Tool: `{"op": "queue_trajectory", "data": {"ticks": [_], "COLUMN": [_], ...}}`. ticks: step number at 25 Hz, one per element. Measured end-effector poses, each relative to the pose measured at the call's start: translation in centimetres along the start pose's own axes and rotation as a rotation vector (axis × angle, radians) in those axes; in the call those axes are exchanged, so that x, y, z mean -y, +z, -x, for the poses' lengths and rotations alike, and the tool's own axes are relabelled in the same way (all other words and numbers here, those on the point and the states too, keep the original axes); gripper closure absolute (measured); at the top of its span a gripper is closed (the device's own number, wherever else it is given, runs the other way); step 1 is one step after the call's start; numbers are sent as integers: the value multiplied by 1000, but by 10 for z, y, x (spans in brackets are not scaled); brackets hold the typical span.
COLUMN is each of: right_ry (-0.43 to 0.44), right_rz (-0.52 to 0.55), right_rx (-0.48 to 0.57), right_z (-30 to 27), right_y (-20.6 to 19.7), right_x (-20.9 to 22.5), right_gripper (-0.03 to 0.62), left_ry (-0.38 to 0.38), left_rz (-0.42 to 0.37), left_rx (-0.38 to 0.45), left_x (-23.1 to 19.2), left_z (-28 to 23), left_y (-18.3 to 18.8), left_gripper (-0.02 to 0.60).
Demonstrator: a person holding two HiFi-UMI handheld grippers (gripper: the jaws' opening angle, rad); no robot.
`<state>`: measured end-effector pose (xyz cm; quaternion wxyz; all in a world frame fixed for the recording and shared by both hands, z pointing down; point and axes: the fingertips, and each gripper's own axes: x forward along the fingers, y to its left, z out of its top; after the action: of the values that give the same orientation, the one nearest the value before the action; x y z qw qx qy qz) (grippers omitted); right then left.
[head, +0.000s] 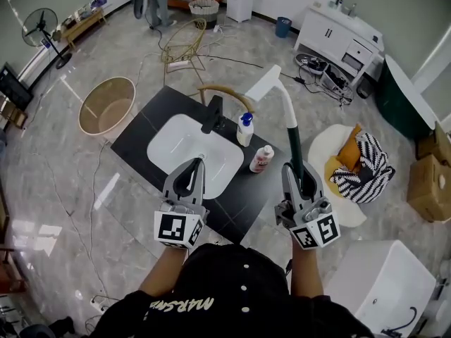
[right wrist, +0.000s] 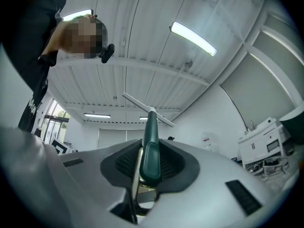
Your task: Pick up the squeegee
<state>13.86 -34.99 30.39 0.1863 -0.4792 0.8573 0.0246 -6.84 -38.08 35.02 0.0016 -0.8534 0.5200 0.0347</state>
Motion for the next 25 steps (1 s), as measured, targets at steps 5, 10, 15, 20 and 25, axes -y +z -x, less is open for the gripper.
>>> {"op": "queue_trajectory", "data": {"ticks": [5,10,15,20,25], "right_ry": [-13,-35,-55,-54,-44], "right_rz": [14,33,69,76,95], "right_rx": [-24,-40,-56,-59,-62], "right_z": [-2,-3,-2,1,3], "right_y": [-3,-7,-13,-13,-10], "right_x": [0,1,2,3,2], "right_gripper": [513,513,512,512,513], "left_ry": [1,-1,6,4,4], "left_rz": [1,1,-2,-12,-13], "left_rx": [3,-1,-3,6,5], "left_x": [1,6,8,13,18], "left_z": [2,3,5,4,5], "left_y": [1,2,0,3,2], "left_gripper": [560,560,560,561,560]}}
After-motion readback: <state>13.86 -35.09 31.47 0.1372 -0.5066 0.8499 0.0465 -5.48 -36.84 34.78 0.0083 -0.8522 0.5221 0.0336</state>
